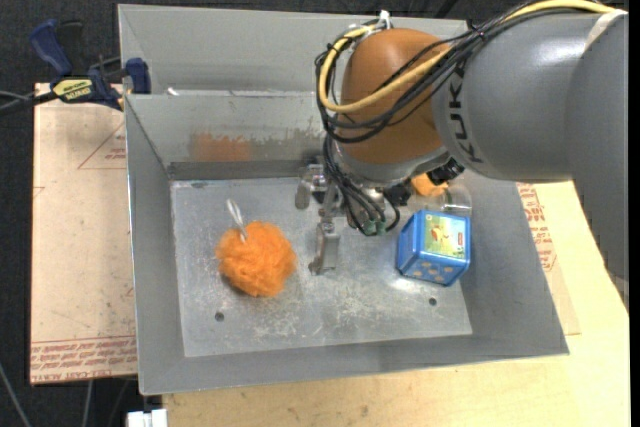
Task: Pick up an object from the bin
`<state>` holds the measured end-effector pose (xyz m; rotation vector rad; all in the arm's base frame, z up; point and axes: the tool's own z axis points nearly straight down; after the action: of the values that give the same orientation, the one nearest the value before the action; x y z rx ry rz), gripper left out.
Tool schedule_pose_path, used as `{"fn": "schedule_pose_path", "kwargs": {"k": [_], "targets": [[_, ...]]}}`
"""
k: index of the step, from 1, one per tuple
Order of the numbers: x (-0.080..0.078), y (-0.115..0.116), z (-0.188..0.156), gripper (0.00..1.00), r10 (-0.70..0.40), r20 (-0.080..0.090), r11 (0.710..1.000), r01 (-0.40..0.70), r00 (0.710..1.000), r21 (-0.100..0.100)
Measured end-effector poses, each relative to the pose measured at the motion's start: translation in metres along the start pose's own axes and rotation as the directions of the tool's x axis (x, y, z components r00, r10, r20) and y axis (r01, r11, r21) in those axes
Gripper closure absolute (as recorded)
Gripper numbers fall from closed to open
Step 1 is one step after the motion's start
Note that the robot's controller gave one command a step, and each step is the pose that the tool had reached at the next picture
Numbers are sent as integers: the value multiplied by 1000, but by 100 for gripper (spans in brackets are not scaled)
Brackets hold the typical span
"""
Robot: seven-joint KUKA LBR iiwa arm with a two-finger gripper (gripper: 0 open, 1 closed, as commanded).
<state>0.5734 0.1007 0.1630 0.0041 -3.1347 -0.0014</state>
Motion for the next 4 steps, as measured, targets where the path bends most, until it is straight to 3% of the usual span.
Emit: {"fn": "schedule_pose_path", "kwargs": {"k": [1,2,3,4], "targets": [[-2,0,-4,0,2,7,1000,-2,1000,-1],[8,17,20,0,-61,13,998,61,998,1],[-7,43,50,0,-138,7,990,138,990,-1],[49,90,87,100,-142,13,990,142,990,0]]}}
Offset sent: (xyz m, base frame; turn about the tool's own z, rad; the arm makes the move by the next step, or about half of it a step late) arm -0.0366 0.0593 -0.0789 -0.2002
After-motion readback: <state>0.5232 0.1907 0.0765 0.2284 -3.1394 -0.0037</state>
